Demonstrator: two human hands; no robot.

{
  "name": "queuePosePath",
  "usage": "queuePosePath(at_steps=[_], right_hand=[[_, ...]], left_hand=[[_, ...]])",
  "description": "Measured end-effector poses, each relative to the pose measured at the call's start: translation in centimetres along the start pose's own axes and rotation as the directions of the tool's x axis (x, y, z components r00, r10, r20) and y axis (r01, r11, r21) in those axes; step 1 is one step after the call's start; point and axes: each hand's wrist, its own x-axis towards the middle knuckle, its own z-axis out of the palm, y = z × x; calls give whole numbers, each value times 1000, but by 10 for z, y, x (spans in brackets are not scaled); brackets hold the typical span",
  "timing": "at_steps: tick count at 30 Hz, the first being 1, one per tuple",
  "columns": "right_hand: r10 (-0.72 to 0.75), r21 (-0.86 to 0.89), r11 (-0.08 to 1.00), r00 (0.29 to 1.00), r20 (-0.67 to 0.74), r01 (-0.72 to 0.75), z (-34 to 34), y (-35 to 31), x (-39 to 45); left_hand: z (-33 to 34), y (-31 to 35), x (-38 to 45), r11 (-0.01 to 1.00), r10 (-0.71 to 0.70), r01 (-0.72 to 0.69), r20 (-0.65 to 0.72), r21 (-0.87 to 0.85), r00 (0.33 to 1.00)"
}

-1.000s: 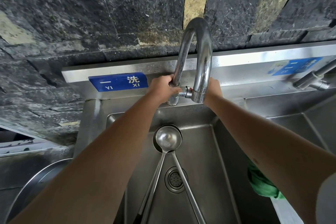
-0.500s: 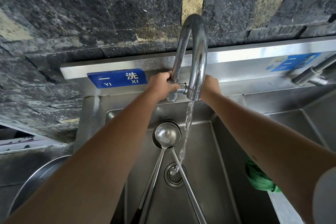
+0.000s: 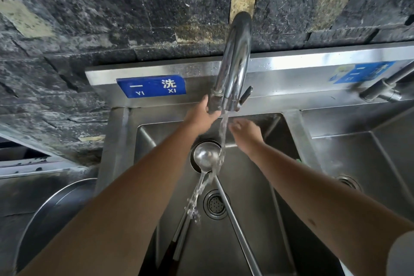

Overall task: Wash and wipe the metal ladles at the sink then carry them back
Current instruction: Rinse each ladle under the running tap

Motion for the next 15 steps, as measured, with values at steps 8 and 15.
queuePosePath(at_steps=[8,15], right_hand=[[28,-25,999,955,294,-21,66,35,-92],[131,79,980,891,434,-182,111,59,-124]], left_hand=[[37,-73,-121,974,-213,223,212,-27,954],[70,-138,-177,931,-345,361,188,-57,920]])
